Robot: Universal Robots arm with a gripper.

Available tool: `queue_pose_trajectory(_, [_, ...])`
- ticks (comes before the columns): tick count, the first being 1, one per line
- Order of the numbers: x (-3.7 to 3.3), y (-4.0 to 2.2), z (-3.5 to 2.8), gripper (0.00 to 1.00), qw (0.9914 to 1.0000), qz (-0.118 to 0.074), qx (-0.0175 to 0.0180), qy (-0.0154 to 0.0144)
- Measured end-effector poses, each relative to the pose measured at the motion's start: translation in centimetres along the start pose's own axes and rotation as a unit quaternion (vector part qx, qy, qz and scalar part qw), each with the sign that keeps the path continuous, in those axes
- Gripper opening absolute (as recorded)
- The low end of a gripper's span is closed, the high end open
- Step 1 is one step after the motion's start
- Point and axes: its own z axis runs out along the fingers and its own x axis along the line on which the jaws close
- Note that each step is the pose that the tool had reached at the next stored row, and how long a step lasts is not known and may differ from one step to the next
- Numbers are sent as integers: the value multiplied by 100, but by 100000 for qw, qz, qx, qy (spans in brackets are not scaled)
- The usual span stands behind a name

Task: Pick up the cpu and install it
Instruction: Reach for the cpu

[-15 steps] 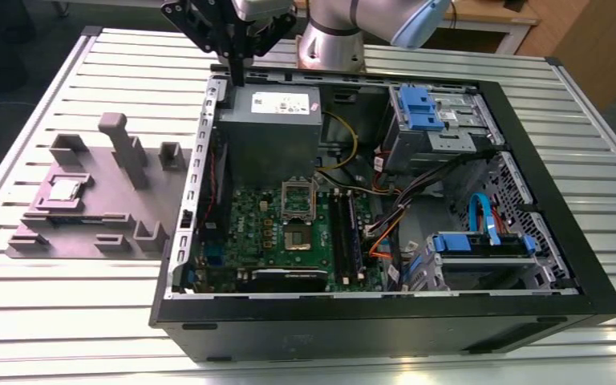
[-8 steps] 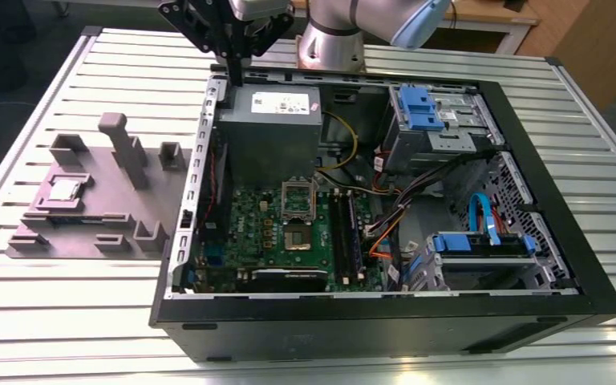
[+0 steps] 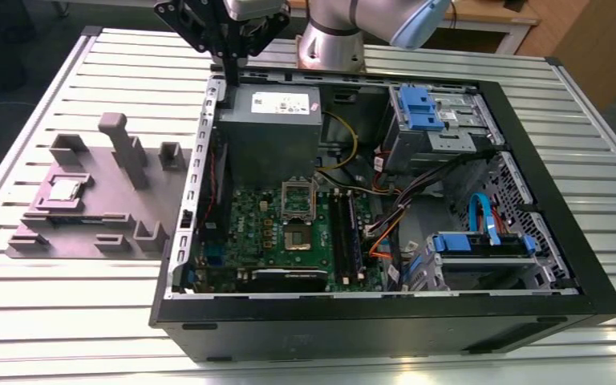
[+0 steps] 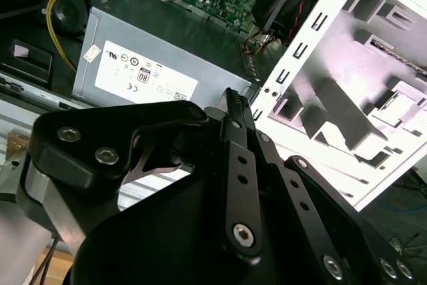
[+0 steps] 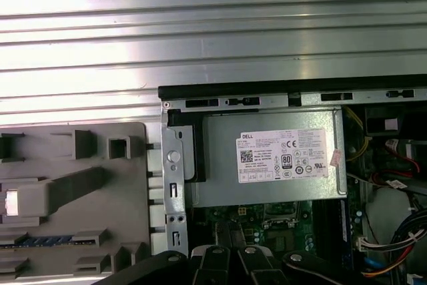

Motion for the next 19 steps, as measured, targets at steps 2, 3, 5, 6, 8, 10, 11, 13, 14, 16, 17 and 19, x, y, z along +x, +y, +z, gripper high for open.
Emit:
queue_pose_trajectory(2, [14, -1, 0, 10, 100000, 2, 2, -3])
queue_pose_trajectory(3, [21, -1, 0, 10, 100000, 3, -3, -3])
queue_pose_trajectory(5, [30, -2, -1, 10, 100000, 0, 0, -3])
queue_pose_trajectory(6, [32, -2, -1, 10, 100000, 0, 0, -1])
queue_pose_trajectory(8, [35, -2, -1, 10, 100000, -2, 5, 1])
queue_pose_trajectory(10, [39, -3, 0, 10, 100000, 2, -1, -4])
queue_pose_trajectory(11, [40, -3, -1, 10, 100000, 1, 3, -1])
queue_pose_trajectory(13, [43, -3, -1, 10, 100000, 4, -1, -3])
queue_pose_trajectory(14, [44, -3, -1, 10, 100000, 2, 4, 2])
queue_pose_trajectory(16, [48, -3, -1, 10, 100000, 5, -1, -1])
queue_pose_trajectory(17, [50, -3, -1, 10, 100000, 2, 0, -1])
queue_pose_trajectory(19, [53, -4, -1, 10, 100000, 2, 0, -2])
